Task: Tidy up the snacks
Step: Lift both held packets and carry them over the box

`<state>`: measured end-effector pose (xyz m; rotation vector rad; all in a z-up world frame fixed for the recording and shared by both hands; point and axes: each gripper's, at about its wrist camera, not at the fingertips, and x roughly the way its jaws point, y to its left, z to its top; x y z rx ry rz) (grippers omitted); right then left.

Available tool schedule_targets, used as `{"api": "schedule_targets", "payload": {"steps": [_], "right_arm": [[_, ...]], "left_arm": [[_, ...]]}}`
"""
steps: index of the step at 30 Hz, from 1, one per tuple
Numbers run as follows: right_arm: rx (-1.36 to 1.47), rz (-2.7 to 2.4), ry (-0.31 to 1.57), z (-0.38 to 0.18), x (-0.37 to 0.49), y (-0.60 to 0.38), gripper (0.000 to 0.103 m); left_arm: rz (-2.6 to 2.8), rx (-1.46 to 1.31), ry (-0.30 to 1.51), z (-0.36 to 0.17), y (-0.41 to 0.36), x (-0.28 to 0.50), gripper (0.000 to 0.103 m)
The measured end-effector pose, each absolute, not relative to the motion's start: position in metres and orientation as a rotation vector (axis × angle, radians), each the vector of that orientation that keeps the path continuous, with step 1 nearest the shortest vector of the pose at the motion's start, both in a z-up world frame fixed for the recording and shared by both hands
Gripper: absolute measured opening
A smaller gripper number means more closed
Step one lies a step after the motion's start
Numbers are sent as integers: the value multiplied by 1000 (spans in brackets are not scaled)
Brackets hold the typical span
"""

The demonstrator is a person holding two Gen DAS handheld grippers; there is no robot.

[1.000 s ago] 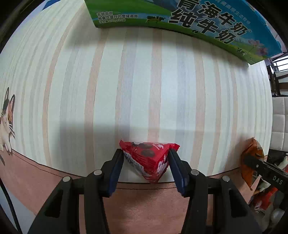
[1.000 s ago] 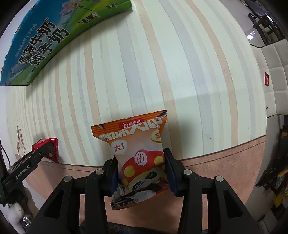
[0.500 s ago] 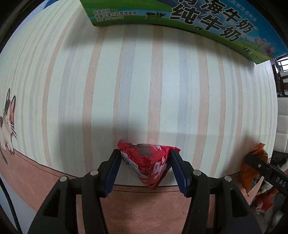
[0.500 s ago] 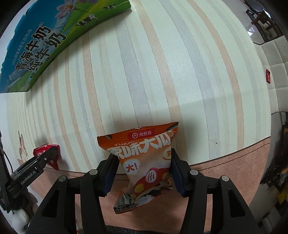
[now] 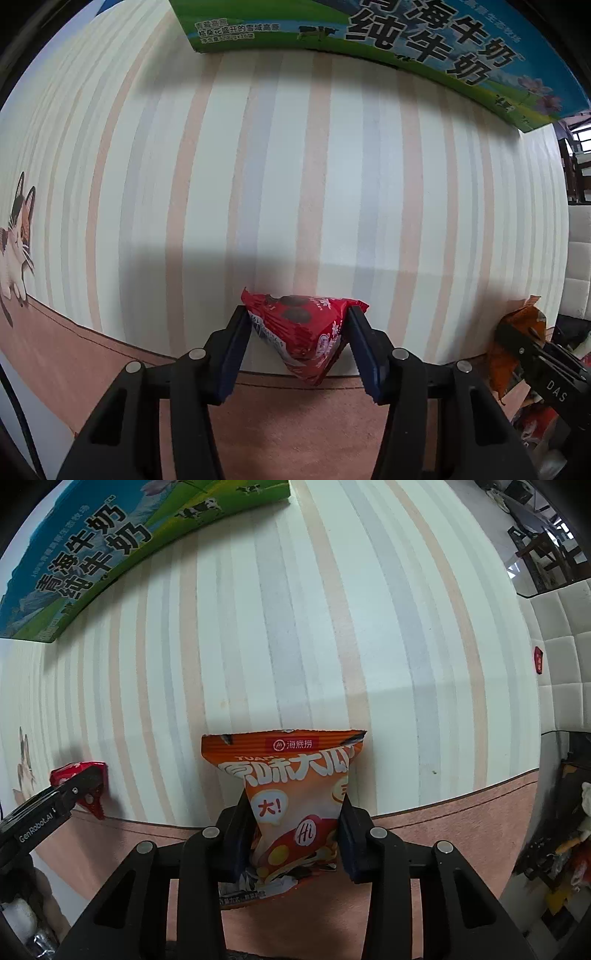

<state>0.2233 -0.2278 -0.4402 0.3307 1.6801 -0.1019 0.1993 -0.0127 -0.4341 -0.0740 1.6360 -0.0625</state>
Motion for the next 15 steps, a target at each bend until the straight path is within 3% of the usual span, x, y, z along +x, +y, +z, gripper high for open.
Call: {"api": "schedule_targets", "payload": {"steps": [15], "right_arm": [[406,-8,1591,-375,212,-216,38]], "left_arm": [[-147,-140,1568,-375,-31,191,47]]}}
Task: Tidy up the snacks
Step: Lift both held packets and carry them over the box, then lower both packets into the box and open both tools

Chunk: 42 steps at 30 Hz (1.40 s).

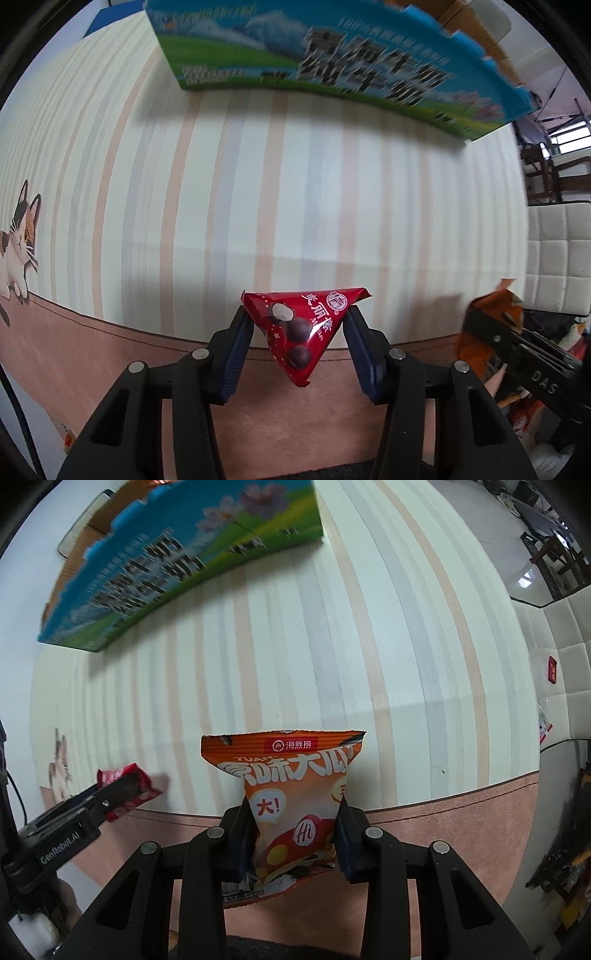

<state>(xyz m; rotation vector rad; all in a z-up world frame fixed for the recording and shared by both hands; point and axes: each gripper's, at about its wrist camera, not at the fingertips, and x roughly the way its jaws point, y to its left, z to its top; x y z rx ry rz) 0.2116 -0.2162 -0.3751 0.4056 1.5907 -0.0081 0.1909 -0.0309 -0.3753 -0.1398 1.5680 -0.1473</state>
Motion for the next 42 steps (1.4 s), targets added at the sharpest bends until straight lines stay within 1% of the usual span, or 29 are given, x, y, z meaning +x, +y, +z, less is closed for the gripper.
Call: {"api": "schedule_targets", "payload": {"steps": [5,8,15,22,26,30,34,42], "right_arm": [[448,41,1547,-347,229,-219,37],[467,71,1507,-321,240,-223,37],[479,119,1394,-260,290,-228,37],[437,137,1322,-219,373,-230,37],[390,132,1331,-216,415,-229,37],[340,124,1370,-228,447,-224,37],[296,101,1425,-251,473,-225,37],[274,89,1517,-294,490,-223,37]], "left_arm": [[-194,-179,1509,-336,-37,203,47],[-223,-201,1460,-307,-36,214,47],[-263,-184,1350,-244,-36,267,47],[-242,-111,1310,-217,-34,334,47],[-224,-79,1330,-219,-24,368,47],[-201,-59,1385,-233,-15,399,47],[-173,-43,1467,-262,-8,425,47],[-147,-49,1583,-311,1,440,48]]}}
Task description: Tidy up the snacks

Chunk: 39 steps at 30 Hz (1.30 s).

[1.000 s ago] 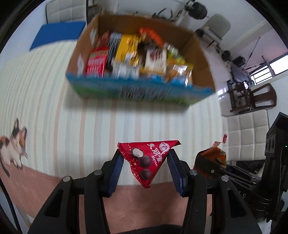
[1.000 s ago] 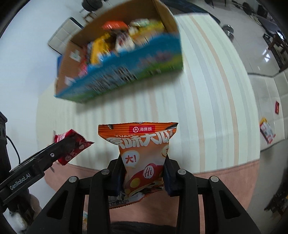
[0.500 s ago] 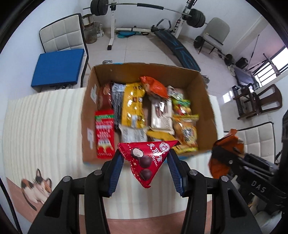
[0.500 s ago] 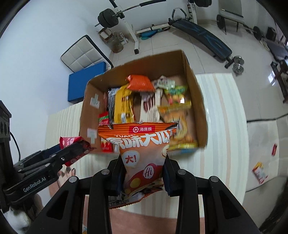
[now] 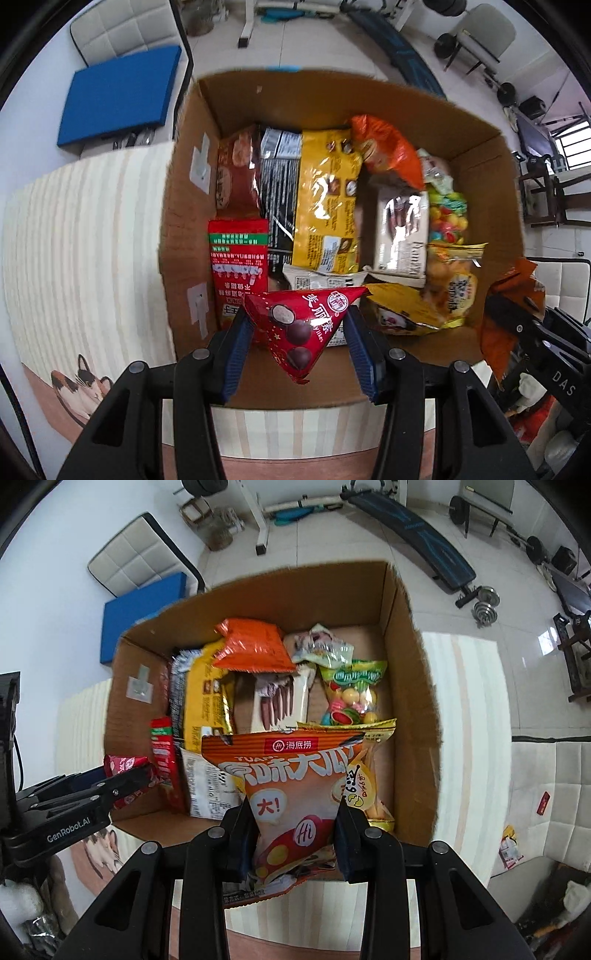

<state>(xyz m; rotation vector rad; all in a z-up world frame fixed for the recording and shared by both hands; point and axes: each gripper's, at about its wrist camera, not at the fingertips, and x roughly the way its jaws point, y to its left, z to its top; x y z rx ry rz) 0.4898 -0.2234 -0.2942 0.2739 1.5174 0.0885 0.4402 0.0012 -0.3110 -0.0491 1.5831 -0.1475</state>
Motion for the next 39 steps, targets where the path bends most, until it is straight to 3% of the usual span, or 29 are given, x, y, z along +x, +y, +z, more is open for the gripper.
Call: {"api": "schedule_targets", "payload": {"steps": [7,8,10,11,12,13,16,18,20,39], "right_arm": [[255,76,1585,-317,493,-221,39],[248,80,1590,-318,493,-220,44],[229,75,1590,-318,492,-219,70],[218,74,1587,-317,492,-218,82],[212,73,1584,-315,492,-218,83],[208,69,1581,-314,492,-218,83],[173,52,1573,-310,491,-218,91],[140,37,1569,-308,490,-218,92],[128,21,1566,-307,489,-219,93],[158,-33,1472,-282,440,-226,96]], "left_arm": [[-149,-32,1644,-333,-2,438,48],[-149,-38,1652,-335,-2,437,48],[-137,-42,1661,-339,-1,436,49],[-130,-39,1667,-341,-1,436,55],[-125,-34,1673,-342,-1,436,68],[-117,-31,1670,-342,0,435,75],[-119,-35,1640,-337,1,433,80],[-118,-36,1632,-335,1,433,82],[-121,-46,1617,-330,3,432,91],[-72,-20,1438,-282,-4,389,91]]}}
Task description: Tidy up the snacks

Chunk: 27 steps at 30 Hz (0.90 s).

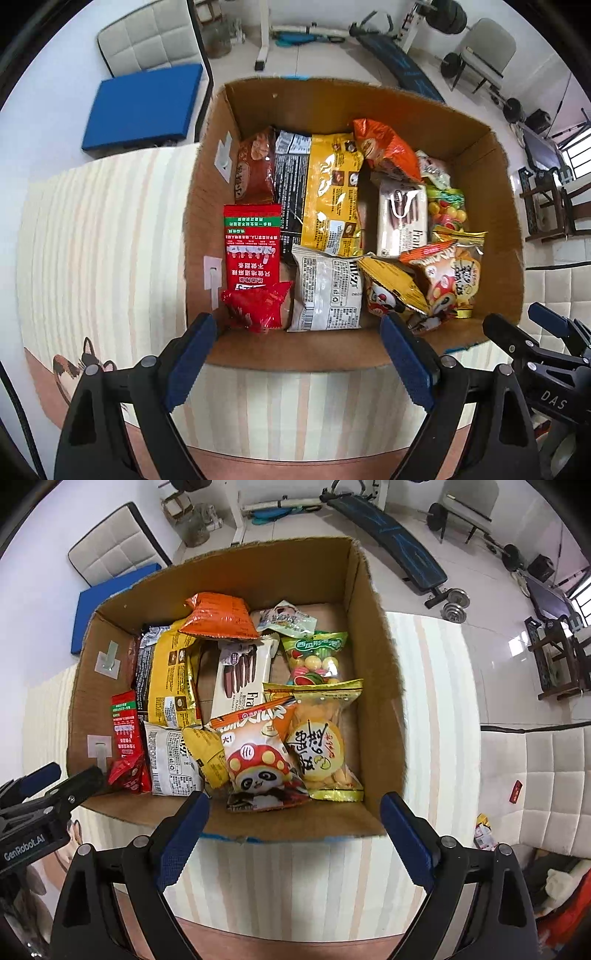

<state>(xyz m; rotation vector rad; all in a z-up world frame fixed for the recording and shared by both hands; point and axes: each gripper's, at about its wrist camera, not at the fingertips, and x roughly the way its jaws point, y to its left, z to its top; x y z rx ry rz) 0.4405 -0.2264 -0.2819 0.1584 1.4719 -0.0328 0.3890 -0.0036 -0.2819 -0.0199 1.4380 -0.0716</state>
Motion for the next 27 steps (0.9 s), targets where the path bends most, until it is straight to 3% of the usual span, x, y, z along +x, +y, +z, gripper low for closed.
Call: {"api": "schedule_targets", "payload": {"steps": [27], "right_arm": [[157,-42,1117,-117,251,-229,96]], "left_arm": [[-98,-9,1055,-136,-6,212,91]]}}
